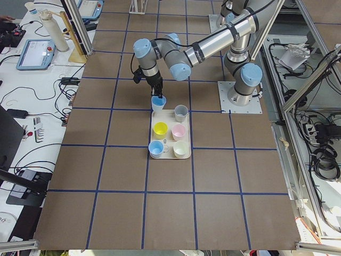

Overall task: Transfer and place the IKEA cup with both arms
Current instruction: 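Lower the cup onto the white tray with the left gripper while the right arm withdraws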

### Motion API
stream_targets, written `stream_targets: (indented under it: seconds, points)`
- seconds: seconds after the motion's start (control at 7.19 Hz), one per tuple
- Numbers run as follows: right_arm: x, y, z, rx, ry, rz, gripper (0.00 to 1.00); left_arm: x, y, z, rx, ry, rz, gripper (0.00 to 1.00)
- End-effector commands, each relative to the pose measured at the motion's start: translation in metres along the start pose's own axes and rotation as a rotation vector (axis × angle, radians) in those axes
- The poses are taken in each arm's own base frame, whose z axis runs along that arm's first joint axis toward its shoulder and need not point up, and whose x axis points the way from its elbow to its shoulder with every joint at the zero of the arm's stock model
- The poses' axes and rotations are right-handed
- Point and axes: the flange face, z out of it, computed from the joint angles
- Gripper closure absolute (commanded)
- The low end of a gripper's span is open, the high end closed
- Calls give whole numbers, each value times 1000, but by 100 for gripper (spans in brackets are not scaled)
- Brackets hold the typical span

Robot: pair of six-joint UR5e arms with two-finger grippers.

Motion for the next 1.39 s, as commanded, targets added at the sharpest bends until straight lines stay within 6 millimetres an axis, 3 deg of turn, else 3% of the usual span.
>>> stream_targets:
  seconds: [0.0, 0.56, 0.83, 1.25]
  points:
    - [-4, -3, -26, 167, 1, 0, 0, -28, -1, 24, -45, 28, -33, 100]
    - [-4, 27, -65, 248, -46, 12, 0, -25, -8, 44, -88, 81, -21, 100]
    - [-3, 30, -51, 215, -32, 12, 0, -25, -11, 48, -90, 91, -18, 100]
    - [-3, 33, -53, 219, -34, 9, 0, -23, -16, 57, -82, 130, -19, 100]
